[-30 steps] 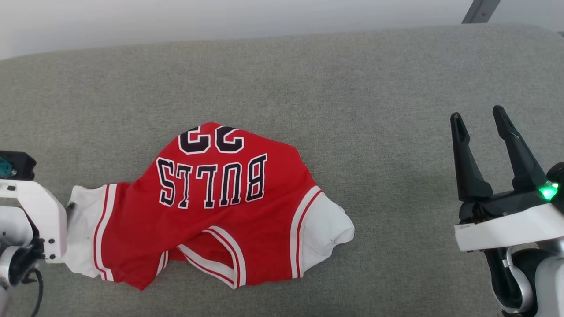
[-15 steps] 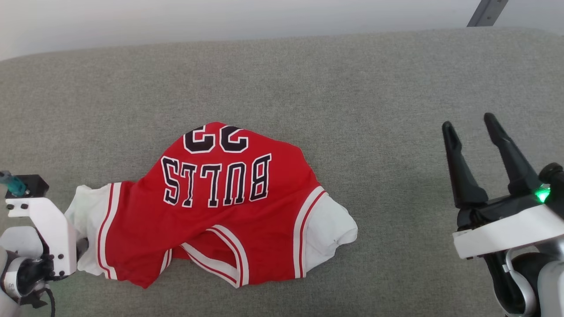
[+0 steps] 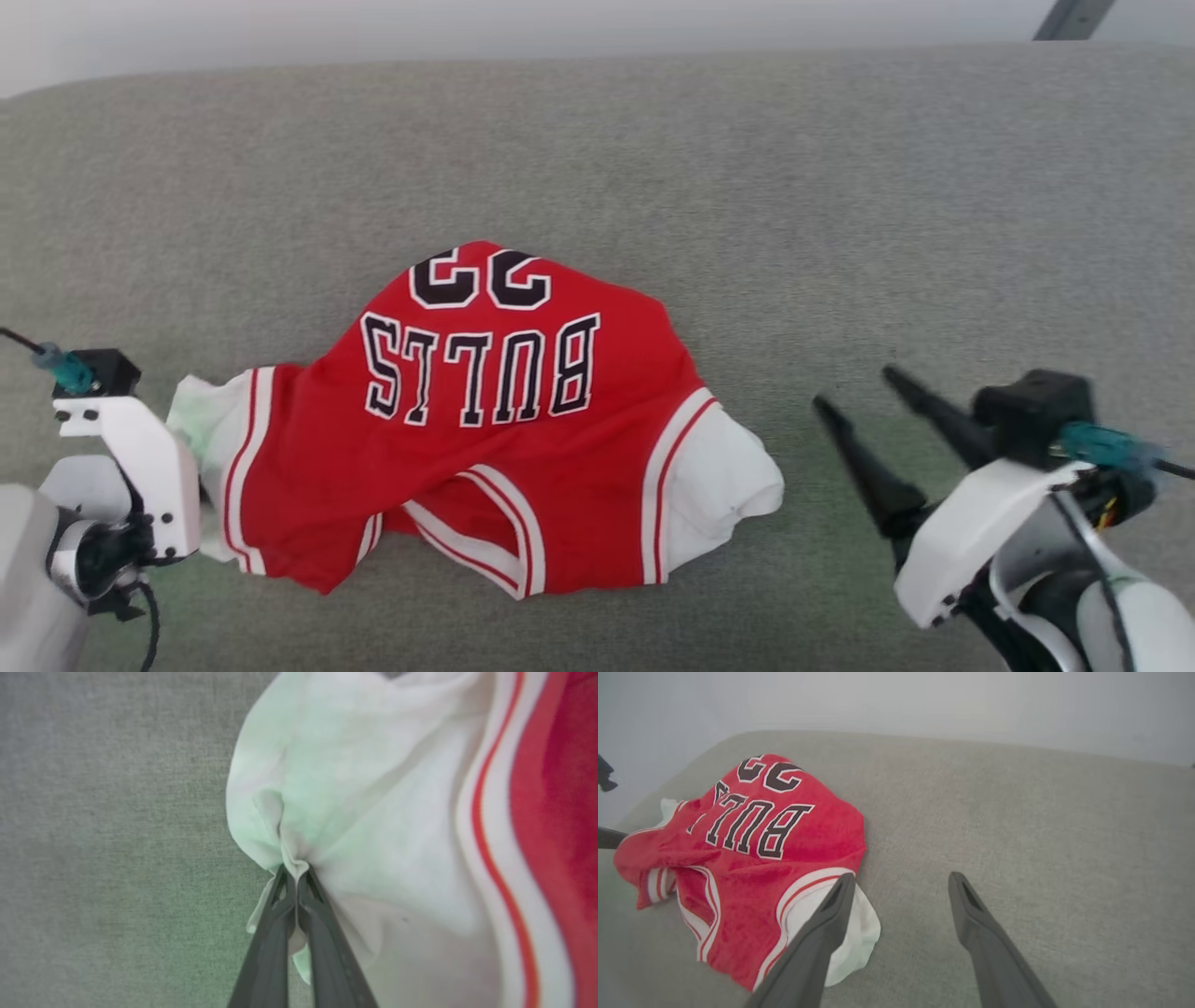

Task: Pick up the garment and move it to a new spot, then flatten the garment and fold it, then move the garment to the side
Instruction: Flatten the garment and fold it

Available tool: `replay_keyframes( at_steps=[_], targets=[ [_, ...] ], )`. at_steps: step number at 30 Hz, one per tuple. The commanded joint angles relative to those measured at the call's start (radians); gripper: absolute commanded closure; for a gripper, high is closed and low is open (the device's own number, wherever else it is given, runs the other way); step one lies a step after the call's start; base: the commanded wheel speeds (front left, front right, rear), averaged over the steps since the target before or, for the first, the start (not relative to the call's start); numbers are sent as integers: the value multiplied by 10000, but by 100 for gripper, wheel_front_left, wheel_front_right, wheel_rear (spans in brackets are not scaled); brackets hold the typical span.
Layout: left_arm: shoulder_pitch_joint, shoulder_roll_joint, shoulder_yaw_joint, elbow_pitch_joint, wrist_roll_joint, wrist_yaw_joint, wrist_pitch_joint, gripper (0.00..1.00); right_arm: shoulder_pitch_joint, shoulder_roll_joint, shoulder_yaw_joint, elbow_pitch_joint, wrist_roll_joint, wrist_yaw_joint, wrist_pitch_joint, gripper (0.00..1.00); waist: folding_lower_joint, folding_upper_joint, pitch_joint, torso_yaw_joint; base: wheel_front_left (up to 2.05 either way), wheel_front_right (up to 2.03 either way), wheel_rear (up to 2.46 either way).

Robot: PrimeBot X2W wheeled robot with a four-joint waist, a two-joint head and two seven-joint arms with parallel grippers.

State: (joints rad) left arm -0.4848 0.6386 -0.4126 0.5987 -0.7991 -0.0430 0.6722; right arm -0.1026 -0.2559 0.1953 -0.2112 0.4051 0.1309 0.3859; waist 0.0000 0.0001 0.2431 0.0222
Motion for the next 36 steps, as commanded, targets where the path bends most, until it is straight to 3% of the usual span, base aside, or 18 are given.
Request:
replay_keyframes(
  at_steps=[1, 11, 20, 21, 22, 23, 30, 36],
  targets=[
    [20, -210, -143, 136, 73, -41, -26, 100, -16, -48, 103, 57, 150, -3, 167, 0, 0, -1, 86, 135, 0, 0, 0],
    [-902, -924, -512, 236, 311, -369, -519, 100, -1030, -984, 1501, 1089, 480, -1, 2086, 0, 0, -1, 629, 1001, 0, 0, 0],
    [-1399, -1372, -810, 453, 350, -545, -761, 100, -2219, -1422, 3815, 3682, 659, 8, 3304, 0, 0, -1, 882, 1479, 0, 0, 0],
    [-1431, -1398, -830, 489, 347, -566, -786, 100, -2268, -1422, 3931, 3946, 801, 2, 3360, 17, 0, -1, 887, 1509, 0, 0, 0],
    [-1460, -1421, -842, 534, 348, -569, -813, 100, -2426, -1455, 4034, 4135, 824, -1, 3346, 87, 0, -1, 883, 1531, 0, 0, 0],
    [-1480, -1423, -836, 573, 326, -584, -851, 100, -2544, -1505, 4141, 4305, 877, -3, 3384, 100, 0, -1, 877, 1543, 0, 0, 0],
    [-1629, -1230, -740, 715, 171, -629, -1009, 100, -3268, -1563, 3830, 4491, 1417, -18, 2725, 100, 0, -1, 767, 1413, 0, 0, 0],
    [-1915, -791, -540, 214, 150, -610, -952, 100, -3632, -1816, 3269, 3762, 1886, -24, 2597, 100, 0, -1, 542, 1248, 0, 0, 0]
  ],
)
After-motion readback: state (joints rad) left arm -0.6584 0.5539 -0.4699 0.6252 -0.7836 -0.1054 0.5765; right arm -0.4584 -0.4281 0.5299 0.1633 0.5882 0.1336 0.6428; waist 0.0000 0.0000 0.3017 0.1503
